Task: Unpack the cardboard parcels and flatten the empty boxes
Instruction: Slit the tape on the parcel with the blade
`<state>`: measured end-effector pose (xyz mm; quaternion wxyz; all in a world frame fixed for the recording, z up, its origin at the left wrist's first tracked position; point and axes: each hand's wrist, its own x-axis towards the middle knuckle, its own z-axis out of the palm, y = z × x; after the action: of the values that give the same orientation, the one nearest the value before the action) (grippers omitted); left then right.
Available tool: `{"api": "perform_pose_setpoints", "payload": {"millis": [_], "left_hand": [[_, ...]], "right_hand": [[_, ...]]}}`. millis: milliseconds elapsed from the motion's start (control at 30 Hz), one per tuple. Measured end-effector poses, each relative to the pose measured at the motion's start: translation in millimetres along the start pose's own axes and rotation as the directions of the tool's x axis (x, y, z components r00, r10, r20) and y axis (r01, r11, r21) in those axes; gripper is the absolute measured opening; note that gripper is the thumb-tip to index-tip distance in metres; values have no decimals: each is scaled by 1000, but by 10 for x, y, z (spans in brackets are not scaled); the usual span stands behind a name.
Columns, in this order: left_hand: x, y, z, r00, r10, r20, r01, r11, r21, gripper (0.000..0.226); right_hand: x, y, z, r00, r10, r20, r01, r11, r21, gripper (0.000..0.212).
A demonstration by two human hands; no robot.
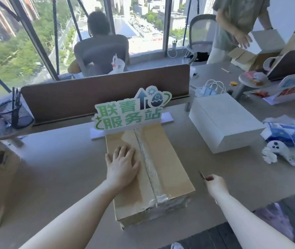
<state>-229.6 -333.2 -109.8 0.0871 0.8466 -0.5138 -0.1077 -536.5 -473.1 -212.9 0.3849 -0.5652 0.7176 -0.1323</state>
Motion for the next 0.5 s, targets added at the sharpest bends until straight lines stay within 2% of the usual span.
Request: {"api": "perform_pose_setpoints", "payload": {"millis": [100,267,333,400,500], "left_hand": [[64,64,10,998,-62,-19,63,997,34,56],[46,69,71,994,-100,-33,102,992,71,56],[95,65,43,993,-103,-58,105,993,51,54],[195,62,-15,987,-127,-100,128,992,3,52],[422,48,-108,977,-191,-99,185,981,-60,50]], "right_hand": [[294,-57,0,998,-34,62,41,992,-118,19],[424,-71,-62,987,-64,144,112,930,-351,17],[406,-222,-81,985,-125,122,158,934,-319,17],[388,-554,-45,962,-265,67,273,943,-191,16],[270,-1285,82,847,-530,38,531,847,-13,20]]}}
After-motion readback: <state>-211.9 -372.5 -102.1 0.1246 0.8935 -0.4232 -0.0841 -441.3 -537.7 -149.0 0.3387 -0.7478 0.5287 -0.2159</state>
